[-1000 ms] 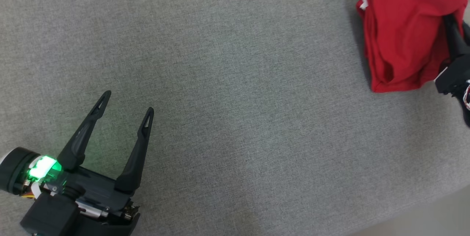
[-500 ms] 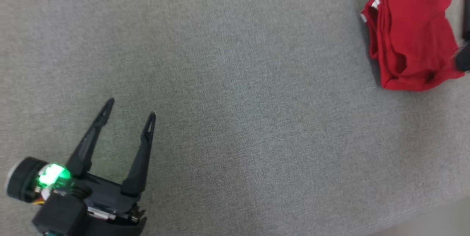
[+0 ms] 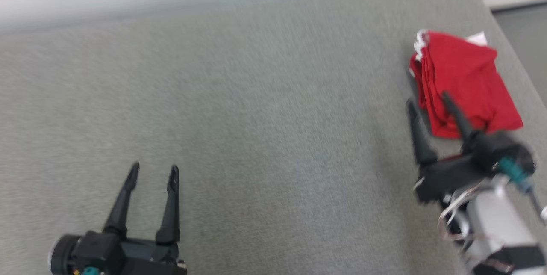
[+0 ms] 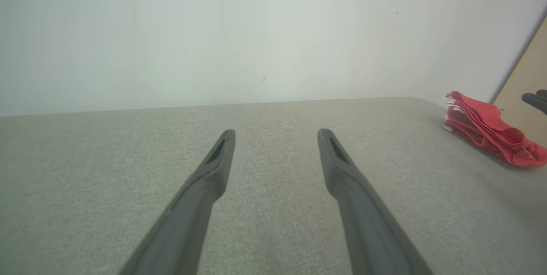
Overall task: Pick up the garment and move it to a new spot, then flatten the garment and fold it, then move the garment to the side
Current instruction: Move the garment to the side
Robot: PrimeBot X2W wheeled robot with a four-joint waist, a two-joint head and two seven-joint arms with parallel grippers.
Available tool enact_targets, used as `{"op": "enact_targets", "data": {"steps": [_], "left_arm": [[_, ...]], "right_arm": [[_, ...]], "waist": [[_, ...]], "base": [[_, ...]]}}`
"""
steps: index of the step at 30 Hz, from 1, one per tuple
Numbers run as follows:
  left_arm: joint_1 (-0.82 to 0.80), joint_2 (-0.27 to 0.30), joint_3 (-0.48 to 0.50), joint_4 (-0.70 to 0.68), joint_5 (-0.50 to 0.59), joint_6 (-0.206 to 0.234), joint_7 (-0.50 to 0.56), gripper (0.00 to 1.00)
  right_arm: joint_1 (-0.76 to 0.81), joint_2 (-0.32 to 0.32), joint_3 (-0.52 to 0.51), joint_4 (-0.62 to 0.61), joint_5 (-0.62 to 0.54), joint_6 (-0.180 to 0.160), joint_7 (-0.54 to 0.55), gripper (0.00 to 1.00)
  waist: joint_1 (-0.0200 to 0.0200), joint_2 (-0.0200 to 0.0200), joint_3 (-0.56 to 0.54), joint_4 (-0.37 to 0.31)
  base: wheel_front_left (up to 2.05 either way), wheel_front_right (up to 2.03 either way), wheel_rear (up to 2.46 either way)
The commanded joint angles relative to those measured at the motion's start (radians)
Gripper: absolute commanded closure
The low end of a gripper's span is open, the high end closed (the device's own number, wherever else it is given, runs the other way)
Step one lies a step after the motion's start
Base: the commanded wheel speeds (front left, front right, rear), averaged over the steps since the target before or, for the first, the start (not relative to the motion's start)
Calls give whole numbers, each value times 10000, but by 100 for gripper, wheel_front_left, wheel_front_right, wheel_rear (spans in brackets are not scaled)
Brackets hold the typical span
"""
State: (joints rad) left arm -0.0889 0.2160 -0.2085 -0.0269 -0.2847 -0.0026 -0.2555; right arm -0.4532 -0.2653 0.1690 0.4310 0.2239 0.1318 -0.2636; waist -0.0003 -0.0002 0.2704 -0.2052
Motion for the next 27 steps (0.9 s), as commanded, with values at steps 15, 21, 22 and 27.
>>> {"op": "enact_targets", "data": {"steps": [15,21,22,27], "left_arm": [[705,-742,127,885,380,168,-97,0],[1549,-1016,671,574,669,209,-100,0],[1697,-1040,757,551,721,177,-100,0],[2390,-1161,1037,506,998,-175,-101,0]], "right_arm": [[3508,1443,-751,-3138,-713,-24,-5,0],[4640,1528,-948,-4267,-296,-24,-5,0],[4828,1528,-974,-4391,-265,-24,-5,0],[5704,1445,-1183,-4716,-460,-24,-5,0]], "waist": [[3,2,-2992,1263],[3,2,-3388,1316],[3,2,-3448,1335],[3,2,-3733,1462]], "base": [[0,0,0],[0,0,0],[0,0,0],[0,0,0]]}}
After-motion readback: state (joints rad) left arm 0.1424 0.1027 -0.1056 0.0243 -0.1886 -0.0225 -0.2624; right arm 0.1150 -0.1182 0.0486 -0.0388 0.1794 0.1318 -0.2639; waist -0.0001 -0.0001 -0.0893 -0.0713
